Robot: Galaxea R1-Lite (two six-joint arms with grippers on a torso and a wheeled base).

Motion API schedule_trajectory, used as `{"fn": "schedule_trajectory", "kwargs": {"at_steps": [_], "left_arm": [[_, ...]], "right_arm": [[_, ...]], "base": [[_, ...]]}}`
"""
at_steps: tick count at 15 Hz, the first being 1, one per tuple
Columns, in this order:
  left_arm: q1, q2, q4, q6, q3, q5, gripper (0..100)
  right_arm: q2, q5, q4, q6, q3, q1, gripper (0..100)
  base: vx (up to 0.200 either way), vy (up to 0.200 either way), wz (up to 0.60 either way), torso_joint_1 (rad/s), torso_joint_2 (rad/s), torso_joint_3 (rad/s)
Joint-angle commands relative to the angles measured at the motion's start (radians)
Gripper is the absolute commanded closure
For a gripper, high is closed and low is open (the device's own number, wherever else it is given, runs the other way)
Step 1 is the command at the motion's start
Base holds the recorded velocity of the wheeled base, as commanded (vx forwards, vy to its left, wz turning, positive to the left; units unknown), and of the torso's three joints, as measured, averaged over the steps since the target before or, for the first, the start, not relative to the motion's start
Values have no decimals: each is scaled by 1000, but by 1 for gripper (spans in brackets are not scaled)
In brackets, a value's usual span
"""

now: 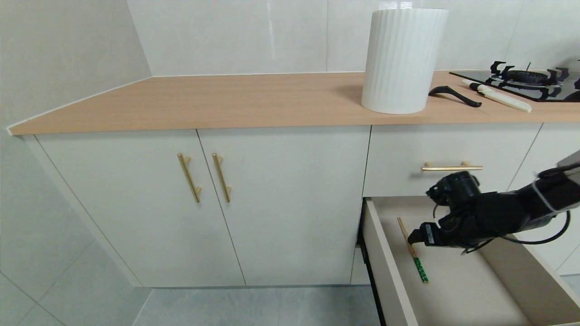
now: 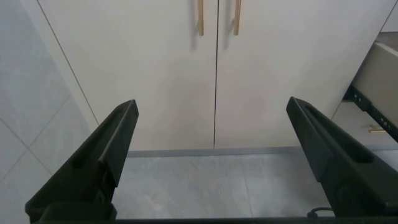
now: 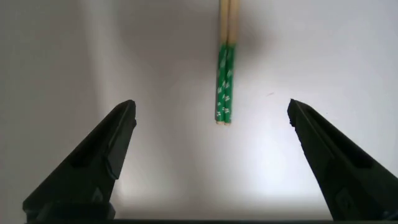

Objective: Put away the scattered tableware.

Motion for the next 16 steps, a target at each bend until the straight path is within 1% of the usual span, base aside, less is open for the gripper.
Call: {"fn": "schedule_trajectory", "kwargs": {"at_steps": [1, 7, 10, 14, 16], "left_arm": [[0, 0, -1, 0, 0, 0, 0], [0, 0, -1, 0, 0, 0, 0], [0, 0, -1, 0, 0, 0, 0], [0, 0, -1, 0, 0, 0, 0], [0, 0, -1, 0, 0, 0, 0]], "right_arm": [[-336, 0, 1, -71, 78, -44, 0], [-580, 0, 1, -155, 126, -55, 0], [-631, 0, 1, -177, 138, -55, 0], [-617, 2, -4, -189, 137, -60, 0], [-584, 2, -33, -190, 129, -87, 0]], "base": [[0, 0, 0, 0, 0, 0], [0, 0, 0, 0, -17, -17], [0, 0, 0, 23, -211, -299], [0, 0, 0, 79, -504, -354], [0, 0, 0, 129, -461, -337]]}}
